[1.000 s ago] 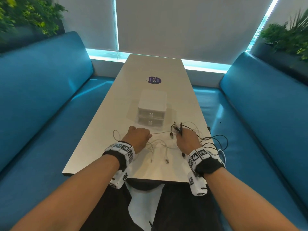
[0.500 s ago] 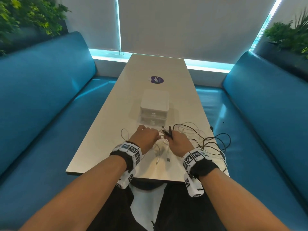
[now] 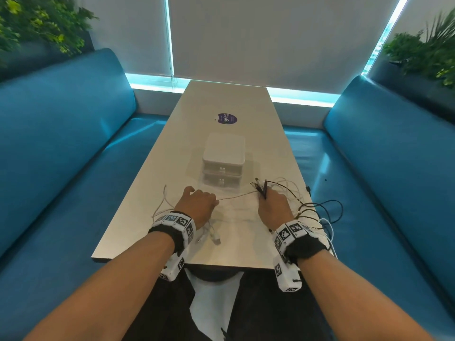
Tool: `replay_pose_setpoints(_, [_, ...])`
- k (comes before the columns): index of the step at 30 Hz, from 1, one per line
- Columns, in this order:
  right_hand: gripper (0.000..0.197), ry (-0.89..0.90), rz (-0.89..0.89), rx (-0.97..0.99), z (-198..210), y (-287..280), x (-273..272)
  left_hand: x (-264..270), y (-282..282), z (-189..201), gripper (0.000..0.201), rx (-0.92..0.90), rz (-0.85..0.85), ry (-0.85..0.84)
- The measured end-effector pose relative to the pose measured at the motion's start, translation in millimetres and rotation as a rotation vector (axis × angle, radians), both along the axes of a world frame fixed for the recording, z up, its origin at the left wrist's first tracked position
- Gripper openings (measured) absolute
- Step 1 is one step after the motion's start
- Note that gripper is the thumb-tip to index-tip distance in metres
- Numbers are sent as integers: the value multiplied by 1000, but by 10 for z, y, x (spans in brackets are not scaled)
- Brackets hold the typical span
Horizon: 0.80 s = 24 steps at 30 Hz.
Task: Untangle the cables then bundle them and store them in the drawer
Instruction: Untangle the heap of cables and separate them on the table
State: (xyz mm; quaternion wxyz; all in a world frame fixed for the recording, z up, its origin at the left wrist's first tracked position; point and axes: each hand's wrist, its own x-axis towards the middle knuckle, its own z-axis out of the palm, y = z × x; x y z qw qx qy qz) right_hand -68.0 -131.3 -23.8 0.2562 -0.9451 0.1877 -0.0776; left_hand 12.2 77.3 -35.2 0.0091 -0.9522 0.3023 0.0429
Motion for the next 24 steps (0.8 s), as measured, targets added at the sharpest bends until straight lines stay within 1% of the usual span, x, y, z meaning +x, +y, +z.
replay_pose_setpoints(2, [31, -93, 38, 11, 12, 113, 16, -25, -53, 14, 34, 11, 8, 7])
replay_pose_setpoints(4, [30, -118, 114, 17, 31, 209, 50, -48, -123, 24, 30, 0, 6, 13])
replay_pose_setpoints(7, [26, 43, 279, 19, 35, 312, 117, -97, -227, 62, 20, -31, -55, 25])
replay_pose_setpoints(8, [26, 92, 306, 16, 22, 323, 131, -108, -249, 59, 23, -33, -88, 19])
replay_pose_setpoints(9, [26, 117, 317, 18, 12, 324, 140, -121, -269, 70, 32, -34, -115, 13])
replay_pose_setpoints(10, [26, 133, 315, 20, 1, 320, 145, -129, -275, 73, 36, -36, -123, 12])
replay_pose_setpoints(11, [26, 140, 317, 16, -6, 310, 141, -135, -271, 71, 34, -51, -123, 17])
replay_pose_setpoints(13, [22, 152, 301, -12, -5, 269, 131, -121, -239, 31, 20, -67, -109, 25])
replay_pose_setpoints(16, [21, 171, 172, -29, -16, 140, 106, -83, -178, -8, 28, -33, -49, 61])
replay_pose_setpoints(19, [22, 195, 76, -36, -83, 76, 89, -60, -171, -16, 24, -4, -45, 86])
replay_pose_setpoints(21, [21, 173, 66, -30, -105, 94, 98, -80, -210, -26, 20, -12, -81, 68])
replay_pose_setpoints(24, [20, 134, 115, -2, -94, 124, 111, -125, -285, -66, 22, -79, -115, 41])
